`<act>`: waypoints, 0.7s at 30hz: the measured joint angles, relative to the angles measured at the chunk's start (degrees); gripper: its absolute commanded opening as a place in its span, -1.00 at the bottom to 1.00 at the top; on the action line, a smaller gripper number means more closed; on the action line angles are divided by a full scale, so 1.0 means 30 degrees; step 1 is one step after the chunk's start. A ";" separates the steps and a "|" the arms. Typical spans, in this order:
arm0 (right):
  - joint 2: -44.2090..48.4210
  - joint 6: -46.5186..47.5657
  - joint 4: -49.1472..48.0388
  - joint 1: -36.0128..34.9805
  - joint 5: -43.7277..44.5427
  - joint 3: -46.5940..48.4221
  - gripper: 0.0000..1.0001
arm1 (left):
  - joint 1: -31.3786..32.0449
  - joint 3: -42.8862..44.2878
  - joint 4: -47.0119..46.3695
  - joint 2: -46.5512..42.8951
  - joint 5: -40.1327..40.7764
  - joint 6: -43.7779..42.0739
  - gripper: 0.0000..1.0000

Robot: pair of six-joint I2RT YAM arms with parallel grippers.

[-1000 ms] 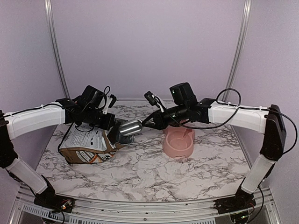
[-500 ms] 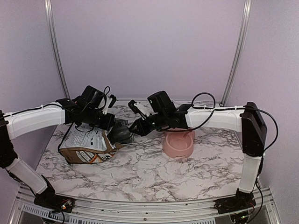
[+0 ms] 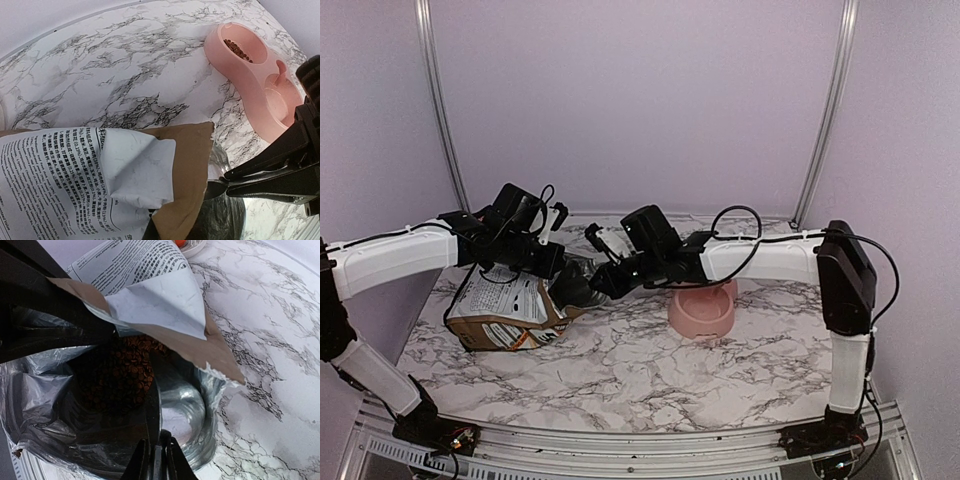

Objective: Serve the pet food
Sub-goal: Insert the spatula into the pet food bag.

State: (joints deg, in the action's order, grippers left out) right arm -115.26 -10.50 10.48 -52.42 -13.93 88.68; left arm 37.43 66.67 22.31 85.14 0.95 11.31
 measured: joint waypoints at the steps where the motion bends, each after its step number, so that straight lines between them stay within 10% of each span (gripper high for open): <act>1: -0.0036 -0.0007 -0.0044 -0.0029 0.0058 0.0007 -1.00 | 0.0000 0.0000 0.0000 0.0000 0.0000 0.0000 -1.00; 21: -0.1523 -0.2375 -0.0648 -0.0153 -0.0066 0.0911 -1.00 | 0.0000 0.0000 0.0007 0.0000 0.0000 0.0000 -1.00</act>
State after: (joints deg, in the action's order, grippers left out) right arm -119.83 -17.63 8.54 -52.88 -14.13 91.42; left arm 37.43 66.67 22.33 85.14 0.95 11.31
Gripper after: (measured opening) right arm 0.110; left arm 0.007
